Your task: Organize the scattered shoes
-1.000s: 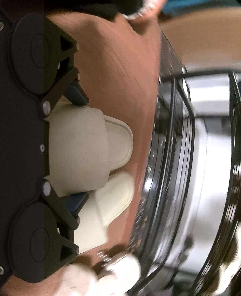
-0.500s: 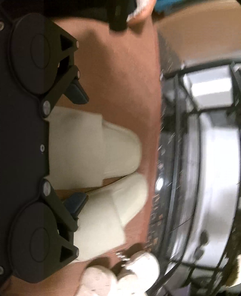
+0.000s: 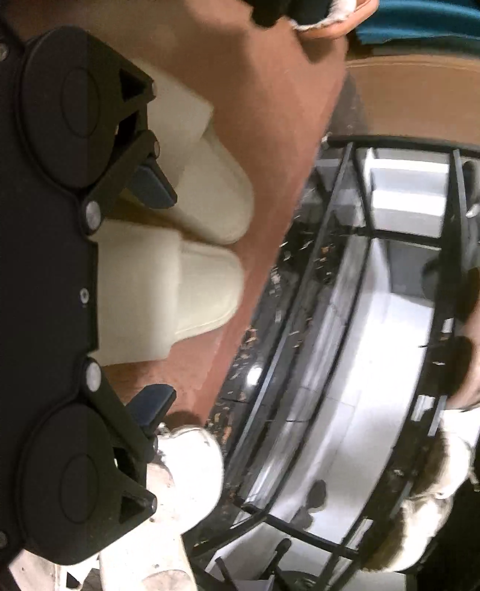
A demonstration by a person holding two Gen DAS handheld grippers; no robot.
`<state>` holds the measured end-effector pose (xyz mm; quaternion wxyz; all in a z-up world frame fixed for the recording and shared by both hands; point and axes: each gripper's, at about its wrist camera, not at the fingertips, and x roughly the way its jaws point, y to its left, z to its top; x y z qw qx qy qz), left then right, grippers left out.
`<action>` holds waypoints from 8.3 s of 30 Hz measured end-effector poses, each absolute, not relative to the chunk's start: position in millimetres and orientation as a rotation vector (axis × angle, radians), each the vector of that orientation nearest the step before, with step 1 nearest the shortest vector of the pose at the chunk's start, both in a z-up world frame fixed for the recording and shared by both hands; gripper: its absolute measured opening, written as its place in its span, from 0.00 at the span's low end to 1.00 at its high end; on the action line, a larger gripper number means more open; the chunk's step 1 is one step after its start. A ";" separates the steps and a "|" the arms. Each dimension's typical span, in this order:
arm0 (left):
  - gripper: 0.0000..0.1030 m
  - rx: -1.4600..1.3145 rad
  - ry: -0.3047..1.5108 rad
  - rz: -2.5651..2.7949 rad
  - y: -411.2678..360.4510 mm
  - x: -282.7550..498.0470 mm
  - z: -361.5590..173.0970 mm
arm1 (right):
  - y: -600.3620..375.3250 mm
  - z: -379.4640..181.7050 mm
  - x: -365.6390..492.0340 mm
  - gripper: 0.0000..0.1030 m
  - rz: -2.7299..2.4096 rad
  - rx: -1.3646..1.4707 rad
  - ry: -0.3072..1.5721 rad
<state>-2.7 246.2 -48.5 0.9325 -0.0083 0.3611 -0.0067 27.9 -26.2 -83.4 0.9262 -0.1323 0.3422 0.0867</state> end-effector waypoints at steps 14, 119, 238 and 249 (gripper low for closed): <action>0.99 -0.023 0.745 -0.003 247.7 -1.4 -48.0 | -17.6 -102.9 22.1 0.96 0.062 -0.040 0.817; 0.99 -0.019 0.847 0.030 242.7 7.2 -61.8 | 59.7 -136.6 -32.1 0.93 0.069 -0.045 0.649; 0.99 -0.114 0.714 0.036 273.2 -4.8 -15.2 | 179.7 -72.2 306.4 0.25 0.007 0.111 0.344; 0.99 -0.126 0.718 0.040 275.7 -1.7 -16.1 | 211.9 -102.7 340.5 0.27 -0.013 0.046 0.364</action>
